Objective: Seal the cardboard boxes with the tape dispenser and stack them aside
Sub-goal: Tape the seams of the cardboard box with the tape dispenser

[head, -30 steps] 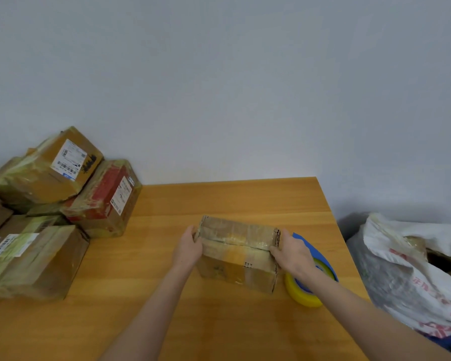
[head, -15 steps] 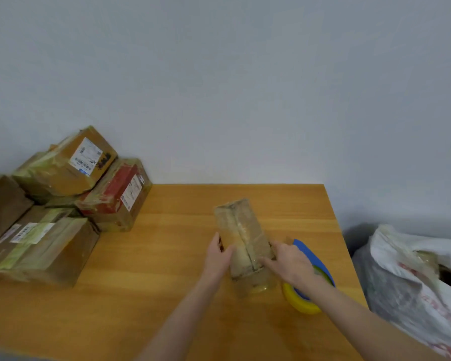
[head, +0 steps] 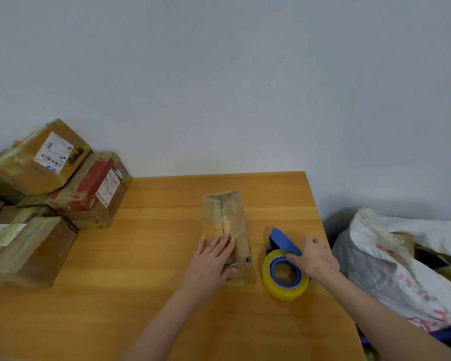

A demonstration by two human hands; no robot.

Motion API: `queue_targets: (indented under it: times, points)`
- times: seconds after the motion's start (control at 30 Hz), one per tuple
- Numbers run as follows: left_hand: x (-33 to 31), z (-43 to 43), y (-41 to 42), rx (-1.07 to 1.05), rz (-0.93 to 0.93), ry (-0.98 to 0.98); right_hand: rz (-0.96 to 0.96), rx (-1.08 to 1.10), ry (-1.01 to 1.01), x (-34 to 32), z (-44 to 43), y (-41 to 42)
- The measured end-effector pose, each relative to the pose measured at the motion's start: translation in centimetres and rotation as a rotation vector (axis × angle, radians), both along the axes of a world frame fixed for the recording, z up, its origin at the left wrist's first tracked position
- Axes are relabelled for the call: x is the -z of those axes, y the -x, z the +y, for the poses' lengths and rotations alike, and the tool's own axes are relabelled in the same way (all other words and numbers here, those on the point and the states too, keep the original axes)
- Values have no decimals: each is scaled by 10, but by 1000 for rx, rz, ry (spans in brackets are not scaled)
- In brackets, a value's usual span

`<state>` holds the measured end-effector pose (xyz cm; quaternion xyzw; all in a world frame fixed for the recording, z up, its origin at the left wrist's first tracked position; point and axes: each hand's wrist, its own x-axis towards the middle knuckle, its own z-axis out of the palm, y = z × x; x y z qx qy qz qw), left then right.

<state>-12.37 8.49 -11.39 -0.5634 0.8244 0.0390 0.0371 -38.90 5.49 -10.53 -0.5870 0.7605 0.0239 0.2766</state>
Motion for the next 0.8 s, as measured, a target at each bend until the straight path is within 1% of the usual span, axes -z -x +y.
queue_targets:
  times: [0.07,0.1,0.13,0.27,0.33,0.4,0.5,0.57,0.63,0.77,0.8]
  points:
    - [-1,-3,-4,30,15,0,-125,11,-128,17,3,9]
    - [-2,-5,-5,42,19,0,-191,22,-157,23,4,10]
    - [-2,-5,-5,43,25,4,-216,42,-169,27,5,10]
    - [2,9,-7,-110,82,35,-172,66,-149,28,1,6]
    - [4,16,-10,-165,134,0,-224,120,-147,27,-2,1]
    - [2,18,-11,-169,169,-20,-344,189,-139,27,-6,-7]
    - [-3,16,-13,-154,170,-21,-632,335,-176,22,-6,-19]
    - [-3,16,-16,-139,158,-21,-749,452,-185,21,-5,-23]
    - [-2,15,-20,-117,145,-30,-779,487,-165,16,-2,-26]
    - [-4,13,-23,-118,180,-86,-748,402,-71,-2,-2,-19]
    - [-8,13,-22,-120,162,-101,-749,368,-41,-13,-2,-13]
